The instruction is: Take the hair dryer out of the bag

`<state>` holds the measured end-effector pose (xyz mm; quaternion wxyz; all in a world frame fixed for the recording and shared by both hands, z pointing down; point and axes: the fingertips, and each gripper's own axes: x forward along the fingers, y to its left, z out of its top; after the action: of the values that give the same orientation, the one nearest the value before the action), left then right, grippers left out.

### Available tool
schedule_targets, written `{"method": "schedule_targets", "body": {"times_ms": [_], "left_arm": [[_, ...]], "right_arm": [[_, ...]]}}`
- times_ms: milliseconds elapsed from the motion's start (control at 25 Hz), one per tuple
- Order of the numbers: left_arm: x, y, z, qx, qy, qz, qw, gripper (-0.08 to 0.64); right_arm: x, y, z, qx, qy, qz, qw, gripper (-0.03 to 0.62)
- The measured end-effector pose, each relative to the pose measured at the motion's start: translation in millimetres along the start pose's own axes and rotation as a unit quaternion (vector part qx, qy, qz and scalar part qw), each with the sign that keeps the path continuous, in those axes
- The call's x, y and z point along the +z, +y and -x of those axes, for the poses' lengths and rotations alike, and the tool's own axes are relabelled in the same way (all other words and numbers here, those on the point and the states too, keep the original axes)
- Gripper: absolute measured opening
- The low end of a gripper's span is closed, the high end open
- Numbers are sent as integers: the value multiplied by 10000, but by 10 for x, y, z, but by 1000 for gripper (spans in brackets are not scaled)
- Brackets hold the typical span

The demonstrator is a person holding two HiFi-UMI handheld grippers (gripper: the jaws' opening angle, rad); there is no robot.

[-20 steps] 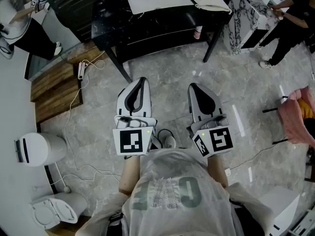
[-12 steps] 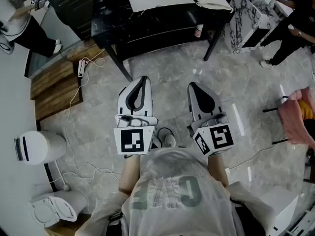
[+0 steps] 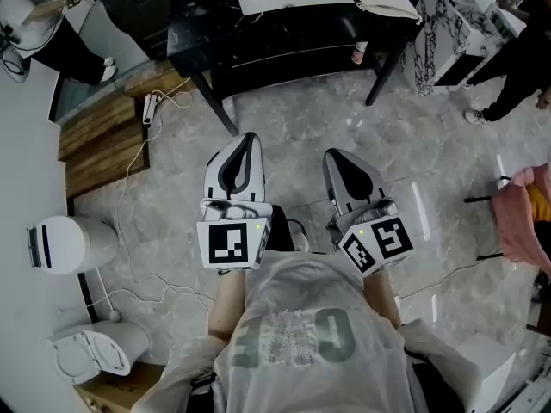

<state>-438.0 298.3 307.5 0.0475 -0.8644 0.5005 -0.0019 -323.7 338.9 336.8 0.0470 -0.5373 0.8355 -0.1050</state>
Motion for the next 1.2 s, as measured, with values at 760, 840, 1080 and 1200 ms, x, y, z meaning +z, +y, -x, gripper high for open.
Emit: {"method": "schedule_targets", "body": {"times_ms": [760,840,1080,1200], "left_arm": [[-124,699,-1889,44,-375,-181,9991,28],[-48,722,-2162,-7,-475,-263,9985,28],[-59,1086,-3090,122,-547,54,9984,28],[-158,1250,-3477,137,-490,107,9986,28]], "right_arm": [[227,-1103,-1291,-361,-18,176,9992,32],[364,-1249,-1514,-337,-56,214,9992,32],[671,-1712,-2407,-360,-95,585,9976,32],[683,-1962,-2788,-417,83,707,9966,32]]}}
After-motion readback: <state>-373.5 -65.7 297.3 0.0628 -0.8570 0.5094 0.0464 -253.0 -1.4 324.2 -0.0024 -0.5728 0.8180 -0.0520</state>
